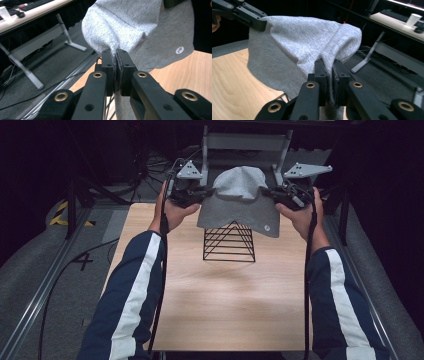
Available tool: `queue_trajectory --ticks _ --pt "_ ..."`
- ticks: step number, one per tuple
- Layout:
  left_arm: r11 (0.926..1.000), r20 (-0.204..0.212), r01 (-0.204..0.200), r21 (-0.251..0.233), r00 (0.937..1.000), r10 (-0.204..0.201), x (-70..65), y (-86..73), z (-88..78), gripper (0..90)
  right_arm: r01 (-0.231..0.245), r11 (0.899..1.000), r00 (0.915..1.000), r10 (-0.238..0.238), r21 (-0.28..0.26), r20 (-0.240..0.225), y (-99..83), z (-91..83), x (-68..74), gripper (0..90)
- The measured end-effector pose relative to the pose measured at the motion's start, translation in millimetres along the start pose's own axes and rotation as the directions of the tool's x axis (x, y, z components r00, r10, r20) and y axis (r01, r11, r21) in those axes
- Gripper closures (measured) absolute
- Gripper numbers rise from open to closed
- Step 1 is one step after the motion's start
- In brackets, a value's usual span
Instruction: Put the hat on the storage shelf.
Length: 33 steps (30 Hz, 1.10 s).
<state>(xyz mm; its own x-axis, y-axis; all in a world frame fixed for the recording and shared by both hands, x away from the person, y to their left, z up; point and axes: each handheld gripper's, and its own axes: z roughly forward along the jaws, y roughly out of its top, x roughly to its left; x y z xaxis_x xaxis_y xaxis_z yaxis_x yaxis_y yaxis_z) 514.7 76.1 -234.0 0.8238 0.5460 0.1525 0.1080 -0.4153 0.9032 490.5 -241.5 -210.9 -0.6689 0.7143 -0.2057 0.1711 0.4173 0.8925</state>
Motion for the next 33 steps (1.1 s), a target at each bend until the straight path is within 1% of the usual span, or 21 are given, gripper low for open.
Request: queue_trajectory --ticks 2,4,5,6,8,10,11,13,18,20,21,23,24,25,26,28,29,30,31,32,33 --pt "1.0000 0.000 -0.005 -0.008 1.0000 0.005 -1.2 -2.9 -4.5 85.8 -0.001 1.000 0.9999 0.001 0.000 -0.012 -2.3 -1.9 1.8 84.2" --pt "0.9998 0.005 -0.002 -0.021 1.0000 0.002 -1.9 -5.4 -11.1 85.8 0.005 1.000 0.9998 -0.005 -0.004 -0.018 -4.0 -3.9 3.1 84.1" --pt "0.9995 0.006 -0.001 -0.030 1.0000 0.001 -2.0 -6.5 -14.0 85.7 0.000 1.000 0.9997 0.000 -0.008 -0.024 -4.8 -5.1 4.2 84.2" --pt "0.9994 0.012 0.006 -0.033 0.9999 -0.006 -2.7 -7.3 -15.9 85.8 0.004 1.000 0.9996 -0.004 -0.012 -0.028 -5.2 -5.9 4.9 84.1" --pt "0.9991 0.006 0.000 -0.042 1.0000 0.000 -4.1 -8.4 -21.0 85.8 0.007 1.000 0.9994 -0.007 -0.013 -0.033 -5.4 -7.2 6.9 84.1" --pt "0.9987 0.010 -0.005 -0.051 0.9999 0.006 -5.1 -9.0 -25.4 85.8 0.010 1.000 0.9993 -0.011 -0.018 -0.036 -5.0 -8.4 9.0 84.1" --pt "0.9984 0.012 -0.001 -0.057 0.9999 0.002 -6.4 -9.4 -27.4 85.8 0.011 1.000 0.9992 -0.012 -0.020 -0.039 -4.6 -9.1 10.1 84.1" --pt "0.9982 0.023 -0.006 -0.059 0.9997 0.007 -7.7 -10.5 -29.5 85.7 0.017 1.000 0.9989 -0.018 -0.026 -0.044 -3.7 -10.7 12.6 84.1" --pt "0.9982 0.040 -0.016 -0.057 0.9990 0.019 -13.1 -17.8 -27.8 85.7 0.030 0.999 0.9983 -0.031 -0.028 -0.050 -6.2 -12.1 16.5 84.1" --pt "0.9987 0.038 -0.021 -0.047 0.9990 0.023 -13.7 -20.5 -25.9 85.7 0.027 0.999 0.9982 -0.028 -0.023 -0.052 -7.5 -11.9 17.2 84.1" --pt "0.9990 0.037 -0.024 -0.038 0.9990 0.025 -13.7 -22.8 -23.7 85.7 0.027 1.000 0.9983 -0.027 -0.015 -0.052 -12.6 -9.9 17.3 84.0" --pt "0.9993 0.039 -0.025 -0.029 0.9989 0.026 -14.5 -26.7 -19.7 85.6 0.028 1.000 0.9982 -0.029 -0.011 -0.054 -14.7 -8.9 17.4 84.0" --pt "0.9996 0.044 -0.012 -0.026 0.9990 0.013 -14.8 -30.9 -16.1 85.6 0.029 1.000 0.9982 -0.029 -0.003 -0.053 -19.3 -6.4 17.6 84.0" --pt "0.9996 0.044 -0.012 -0.026 0.9990 0.013 -14.8 -30.9 -16.1 85.6 0.029 1.000 0.9982 -0.029 -0.003 -0.053 -19.3 -6.4 17.6 84.0" --pt "0.9993 0.049 -0.003 -0.036 0.9988 0.005 -14.0 -32.4 -15.3 85.6 0.025 1.000 0.9980 -0.025 0.000 -0.058 -23.3 -4.8 17.0 84.0" --pt "0.9980 0.062 0.018 -0.060 0.9980 -0.014 -13.2 -32.7 -18.0 85.6 0.022 1.000 0.9982 -0.022 0.002 -0.056 -24.6 -5.0 16.6 84.0" --pt "0.9973 0.066 0.019 -0.071 0.9977 -0.014 -12.8 -31.1 -20.3 85.7 0.018 1.000 0.9979 -0.018 -0.008 -0.061 -25.0 -6.2 15.8 84.0" --pt "0.9969 0.066 0.017 -0.076 0.9978 -0.012 -13.1 -29.6 -22.4 85.7 0.016 1.000 0.9979 -0.016 -0.013 -0.062 -24.5 -8.1 15.4 84.0" --pt "0.9964 0.064 0.003 -0.084 0.9979 0.002 -14.0 -26.7 -26.2 85.7 0.018 1.000 0.9980 -0.019 -0.017 -0.060 -23.7 -9.6 15.0 84.0" --pt "0.9951 0.074 0.013 -0.098 0.9972 -0.006 -16.1 -24.9 -29.1 85.7 0.021 0.999 0.9980 -0.022 -0.025 -0.059 -22.1 -12.6 14.8 84.0" --pt "0.9946 0.074 -0.008 -0.103 0.9971 0.015 -17.8 -22.6 -32.8 85.7 0.019 0.999 0.9979 -0.021 -0.030 -0.062 -20.9 -15.4 14.9 84.0"
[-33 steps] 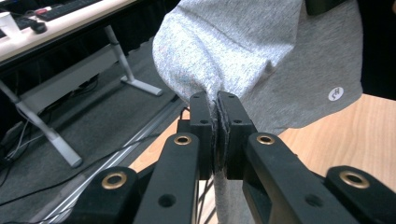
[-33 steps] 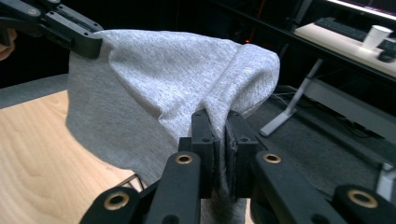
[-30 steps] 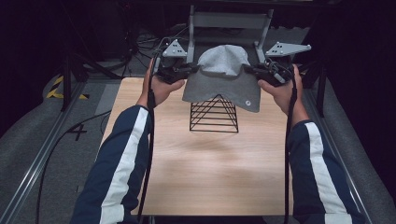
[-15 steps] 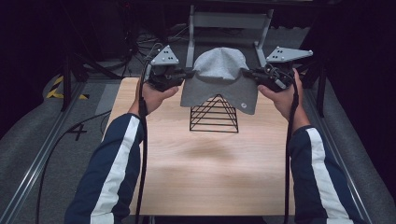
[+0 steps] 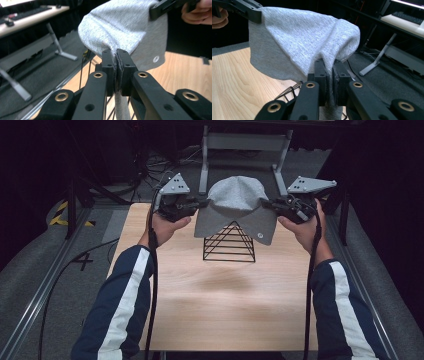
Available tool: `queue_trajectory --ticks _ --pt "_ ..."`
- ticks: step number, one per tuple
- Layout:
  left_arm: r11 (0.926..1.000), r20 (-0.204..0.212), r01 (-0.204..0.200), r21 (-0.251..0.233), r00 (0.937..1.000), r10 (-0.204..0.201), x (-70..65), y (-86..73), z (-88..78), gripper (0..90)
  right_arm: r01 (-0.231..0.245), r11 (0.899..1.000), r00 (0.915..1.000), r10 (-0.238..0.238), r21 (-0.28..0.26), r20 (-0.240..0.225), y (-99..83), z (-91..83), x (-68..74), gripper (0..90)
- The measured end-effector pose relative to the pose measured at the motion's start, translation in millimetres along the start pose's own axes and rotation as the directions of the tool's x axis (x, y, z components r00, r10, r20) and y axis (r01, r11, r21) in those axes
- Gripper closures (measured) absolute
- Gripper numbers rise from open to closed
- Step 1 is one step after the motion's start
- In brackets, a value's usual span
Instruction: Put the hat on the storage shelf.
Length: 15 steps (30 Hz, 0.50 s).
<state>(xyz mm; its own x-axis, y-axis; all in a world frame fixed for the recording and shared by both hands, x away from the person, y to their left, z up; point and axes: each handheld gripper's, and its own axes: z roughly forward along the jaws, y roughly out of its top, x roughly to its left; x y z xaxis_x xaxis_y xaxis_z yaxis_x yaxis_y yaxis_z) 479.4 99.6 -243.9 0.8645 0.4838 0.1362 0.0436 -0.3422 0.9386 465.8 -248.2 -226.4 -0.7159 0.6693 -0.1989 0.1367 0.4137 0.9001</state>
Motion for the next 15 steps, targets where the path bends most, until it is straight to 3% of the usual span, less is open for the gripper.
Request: queue_trajectory --ticks 5,8,15 --pt "0.9997 0.023 -0.020 -0.012 0.9995 0.020 -9.9 1.7 -6.8 85.7 0.015 1.000 0.9999 -0.015 -0.011 0.004 2.7 -10.3 4.6 84.0" --pt "0.9996 0.024 -0.030 0.005 0.9993 0.029 -14.0 -2.1 -6.9 85.7 0.020 1.000 0.9998 -0.020 -0.006 0.003 1.2 -12.7 7.9 84.0" --pt "0.9988 0.012 -0.014 0.048 0.9998 0.014 -11.0 -17.6 4.8 85.6 0.026 0.999 0.9996 -0.026 0.026 0.003 -6.3 -3.5 11.2 83.9"
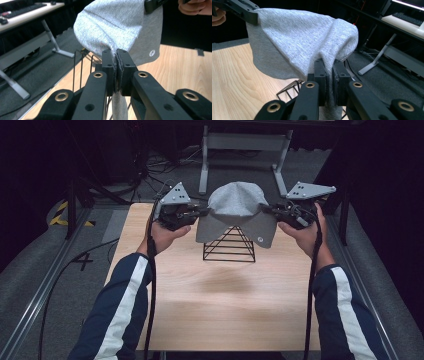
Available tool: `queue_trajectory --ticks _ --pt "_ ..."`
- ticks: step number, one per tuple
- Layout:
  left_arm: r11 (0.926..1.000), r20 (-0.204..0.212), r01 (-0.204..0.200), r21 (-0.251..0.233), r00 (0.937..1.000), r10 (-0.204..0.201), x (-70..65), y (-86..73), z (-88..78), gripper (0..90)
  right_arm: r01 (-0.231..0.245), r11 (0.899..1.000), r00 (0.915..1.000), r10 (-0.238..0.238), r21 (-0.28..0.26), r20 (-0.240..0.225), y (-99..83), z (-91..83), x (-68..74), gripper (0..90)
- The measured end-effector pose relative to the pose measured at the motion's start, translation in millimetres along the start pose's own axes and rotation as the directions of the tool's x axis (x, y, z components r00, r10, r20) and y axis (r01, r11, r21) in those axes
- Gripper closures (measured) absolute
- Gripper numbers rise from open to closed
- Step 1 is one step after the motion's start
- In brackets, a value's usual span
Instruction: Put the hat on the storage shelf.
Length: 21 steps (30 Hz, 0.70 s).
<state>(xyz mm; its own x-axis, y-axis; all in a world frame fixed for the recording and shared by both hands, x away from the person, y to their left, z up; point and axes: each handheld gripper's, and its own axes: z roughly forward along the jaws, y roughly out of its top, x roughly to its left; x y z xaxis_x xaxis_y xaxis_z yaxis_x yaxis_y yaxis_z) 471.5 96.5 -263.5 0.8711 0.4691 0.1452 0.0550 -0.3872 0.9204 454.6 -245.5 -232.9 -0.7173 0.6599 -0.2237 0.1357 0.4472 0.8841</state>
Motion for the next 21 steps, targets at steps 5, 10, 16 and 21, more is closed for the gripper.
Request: queue_trajectory --ticks 5,10,16,21 --pt "0.9982 -0.026 0.021 0.057 0.9995 -0.020 5.9 -16.8 20.8 85.5 -0.005 0.999 1.0000 0.005 0.038 0.002 -11.9 15.5 -1.9 83.8" --pt "0.9926 -0.024 0.076 0.095 0.9969 -0.074 11.2 -38.3 37.4 85.4 -0.024 0.996 0.9996 0.026 0.085 -0.012 -29.1 32.9 -2.3 83.7" --pt "0.9868 -0.020 0.108 0.121 0.9941 -0.106 10.6 -59.3 49.9 85.3 -0.060 0.990 0.9978 0.063 0.127 -0.022 -55.3 51.7 -3.1 83.7" --pt "0.9806 -0.012 0.121 0.154 0.9926 -0.121 7.4 -73.8 60.1 85.4 -0.083 0.983 0.9954 0.090 0.165 -0.033 -76.9 64.6 0.7 83.7"
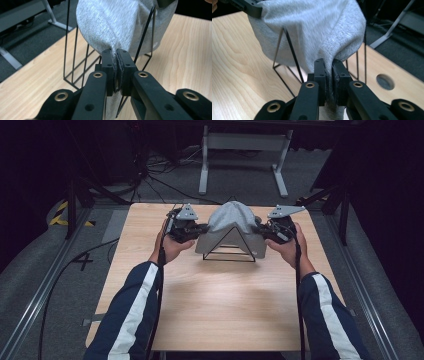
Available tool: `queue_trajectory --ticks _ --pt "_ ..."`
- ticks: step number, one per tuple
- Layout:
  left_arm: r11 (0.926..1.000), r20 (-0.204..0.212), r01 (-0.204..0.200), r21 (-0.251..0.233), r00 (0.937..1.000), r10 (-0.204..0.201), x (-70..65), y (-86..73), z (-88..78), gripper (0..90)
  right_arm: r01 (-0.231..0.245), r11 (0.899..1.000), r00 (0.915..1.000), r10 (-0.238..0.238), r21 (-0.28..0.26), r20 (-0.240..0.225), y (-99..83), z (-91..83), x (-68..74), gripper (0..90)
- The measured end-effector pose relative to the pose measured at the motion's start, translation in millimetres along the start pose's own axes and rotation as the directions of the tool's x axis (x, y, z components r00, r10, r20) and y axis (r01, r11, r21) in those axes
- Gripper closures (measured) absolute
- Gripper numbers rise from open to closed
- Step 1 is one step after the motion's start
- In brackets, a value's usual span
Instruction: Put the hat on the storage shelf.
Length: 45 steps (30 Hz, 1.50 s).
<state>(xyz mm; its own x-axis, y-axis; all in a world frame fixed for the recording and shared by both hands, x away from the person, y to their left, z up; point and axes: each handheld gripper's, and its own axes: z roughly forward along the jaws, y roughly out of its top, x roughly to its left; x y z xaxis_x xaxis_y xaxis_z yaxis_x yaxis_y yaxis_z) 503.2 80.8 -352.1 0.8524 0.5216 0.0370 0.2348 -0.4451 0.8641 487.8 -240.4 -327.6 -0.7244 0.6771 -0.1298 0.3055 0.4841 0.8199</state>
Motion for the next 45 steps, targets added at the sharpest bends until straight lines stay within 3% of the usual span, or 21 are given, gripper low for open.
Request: queue_trajectory --ticks 3,9,12,18,25,31,37,45 --pt "0.9993 -0.011 -0.019 0.032 0.9998 0.019 -1.4 -6.0 7.4 85.4 -0.020 1.000 0.9998 0.020 0.018 -0.008 -10.0 8.8 0.4 83.8" --pt "0.9970 -0.008 -0.001 0.077 1.0000 0.002 -2.7 -19.4 20.2 85.4 -0.060 0.997 0.9981 0.061 0.041 -0.014 -27.1 19.2 -1.1 83.8" --pt "0.9932 -0.006 -0.011 0.116 0.9999 0.012 -4.3 -30.7 30.2 85.4 -0.067 0.996 0.9976 0.068 0.062 -0.011 -34.1 23.8 -1.8 83.9" --pt "0.9892 -0.003 -0.012 0.146 0.9999 0.013 -3.2 -45.9 38.6 85.5 -0.092 0.990 0.9957 0.093 0.105 -0.003 -49.0 35.5 -5.6 83.8" --pt "0.9888 0.001 0.004 0.149 1.0000 -0.004 1.6 -54.4 44.4 85.6 -0.105 0.987 0.9943 0.106 0.118 -0.006 -58.6 50.2 -1.9 83.9" --pt "0.9882 -0.008 0.015 0.152 0.9999 -0.014 2.2 -59.4 51.4 85.5 -0.127 0.987 0.9918 0.128 0.103 0.000 -64.2 52.0 -1.9 83.8" --pt "0.9903 -0.026 0.003 0.139 0.9997 0.001 0.3 -55.8 48.5 84.8 -0.111 0.989 0.9938 0.111 0.096 0.008 -62.9 47.7 0.9 81.8" --pt "0.9889 -0.065 -0.006 0.148 0.9978 0.016 2.2 -53.7 31.2 81.0 -0.112 0.989 0.9934 0.109 0.100 0.036 -61.5 38.0 -0.3 76.2"
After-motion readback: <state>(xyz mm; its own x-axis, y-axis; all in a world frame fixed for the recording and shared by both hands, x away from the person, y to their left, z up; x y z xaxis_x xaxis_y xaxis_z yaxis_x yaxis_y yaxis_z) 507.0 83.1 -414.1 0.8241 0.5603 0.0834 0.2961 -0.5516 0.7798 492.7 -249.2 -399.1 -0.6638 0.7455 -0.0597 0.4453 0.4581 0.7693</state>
